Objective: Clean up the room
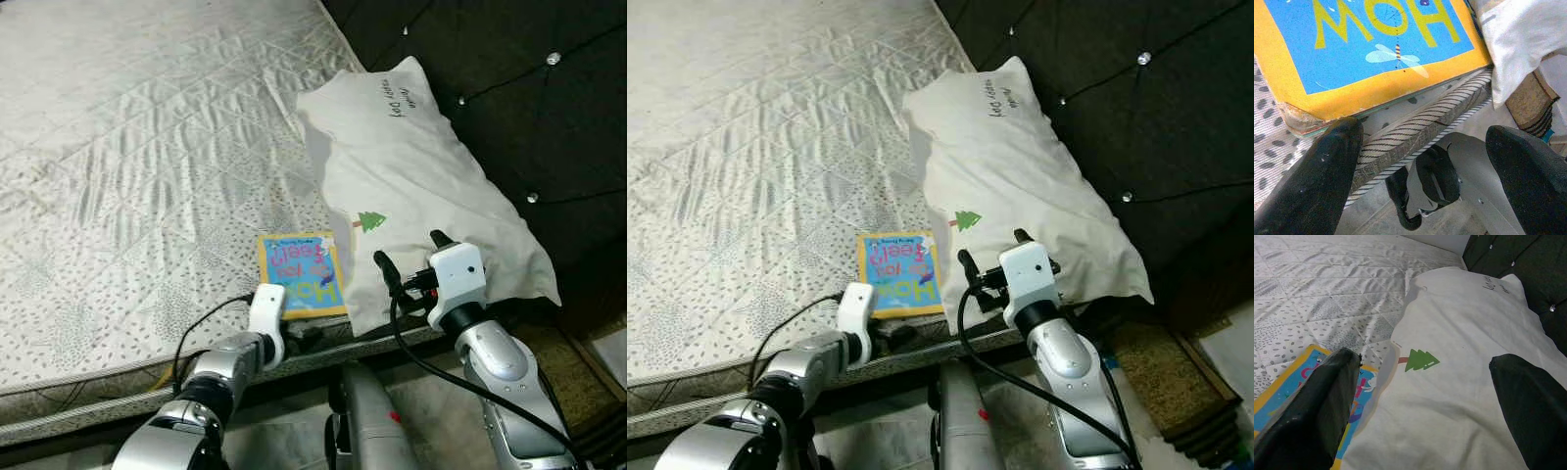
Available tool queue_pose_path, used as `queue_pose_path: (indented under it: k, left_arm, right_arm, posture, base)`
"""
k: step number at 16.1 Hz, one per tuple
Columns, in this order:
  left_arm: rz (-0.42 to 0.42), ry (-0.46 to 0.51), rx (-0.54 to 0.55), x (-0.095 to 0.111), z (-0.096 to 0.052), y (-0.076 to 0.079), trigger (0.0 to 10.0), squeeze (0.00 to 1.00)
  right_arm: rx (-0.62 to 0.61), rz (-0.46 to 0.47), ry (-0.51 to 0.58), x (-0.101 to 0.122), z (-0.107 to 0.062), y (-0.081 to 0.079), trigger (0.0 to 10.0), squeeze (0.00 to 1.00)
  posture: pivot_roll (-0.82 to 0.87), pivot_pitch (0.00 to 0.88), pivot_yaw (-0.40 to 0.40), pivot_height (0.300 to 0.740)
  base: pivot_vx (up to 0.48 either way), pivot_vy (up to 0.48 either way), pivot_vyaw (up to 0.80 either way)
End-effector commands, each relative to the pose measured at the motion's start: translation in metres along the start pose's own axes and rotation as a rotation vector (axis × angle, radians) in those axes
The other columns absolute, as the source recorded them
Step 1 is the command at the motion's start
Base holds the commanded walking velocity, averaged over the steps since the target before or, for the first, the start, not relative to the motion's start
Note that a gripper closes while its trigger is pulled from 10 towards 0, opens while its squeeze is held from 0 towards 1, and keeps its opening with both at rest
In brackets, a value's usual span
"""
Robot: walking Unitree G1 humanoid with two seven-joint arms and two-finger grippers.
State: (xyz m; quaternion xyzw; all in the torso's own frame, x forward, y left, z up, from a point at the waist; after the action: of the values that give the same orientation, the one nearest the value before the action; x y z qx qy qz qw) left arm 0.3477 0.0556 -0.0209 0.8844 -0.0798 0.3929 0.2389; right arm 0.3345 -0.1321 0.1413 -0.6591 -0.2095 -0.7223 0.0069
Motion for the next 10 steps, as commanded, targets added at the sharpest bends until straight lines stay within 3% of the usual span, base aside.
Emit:
queue_pose_path:
  k: [1, 5, 9, 10]
  left_arm:
    - [-0.004, -0.021, -0.001, -0.006, 0.001, 0.002, 10.0, 1.00]
    - [-0.008, -0.007, 0.007, -0.005, 0.002, 0.002, 10.0, 1.00]
    - [-0.002, 0.009, -0.031, 0.001, 0.006, 0.015, 10.0, 1.00]
    - [0.010, 0.016, -0.048, 0.003, 0.007, 0.020, 10.0, 0.96]
  right_arm:
    - [-0.014, -0.010, 0.002, 0.002, -0.002, 0.005, 10.0, 0.00]
    - [-0.010, -0.013, 0.003, 0.002, 0.000, 0.004, 10.0, 0.00]
    - [-0.007, -0.013, 0.004, 0.001, 0.001, 0.003, 10.0, 0.00]
    - [-0.006, -0.014, 0.006, 0.001, 0.002, 0.003, 10.0, 0.00]
  posture:
    - [-0.28, 0.192, -0.085, 0.600]
    - [-0.28, 0.186, -0.084, 0.600]
    - [-0.27, 0.180, -0.081, 0.600]
    - [-0.27, 0.176, -0.081, 0.600]
  base:
    - [0.000, 0.000, 0.00]
    - [0.000, 0.000, 0.00]
    - [0.000, 0.000, 0.00]
    - [0.000, 0.000, 0.00]
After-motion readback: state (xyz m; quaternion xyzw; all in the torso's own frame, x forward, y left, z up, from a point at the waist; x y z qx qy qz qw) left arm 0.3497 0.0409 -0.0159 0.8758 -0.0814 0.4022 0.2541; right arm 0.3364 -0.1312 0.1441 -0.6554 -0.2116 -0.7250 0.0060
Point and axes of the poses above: a point about 5 cm out from each wrist's last joint towards the gripper, its own z axis pointing out of the wrist towards the gripper, its own x axis along the axis of the wrist's last joint, y = z × x, the point moved 6 cm from there along z, pointing out of the wrist towards the gripper, and after that the axes turned 3 degrees about -z, right-handed, at the moved point
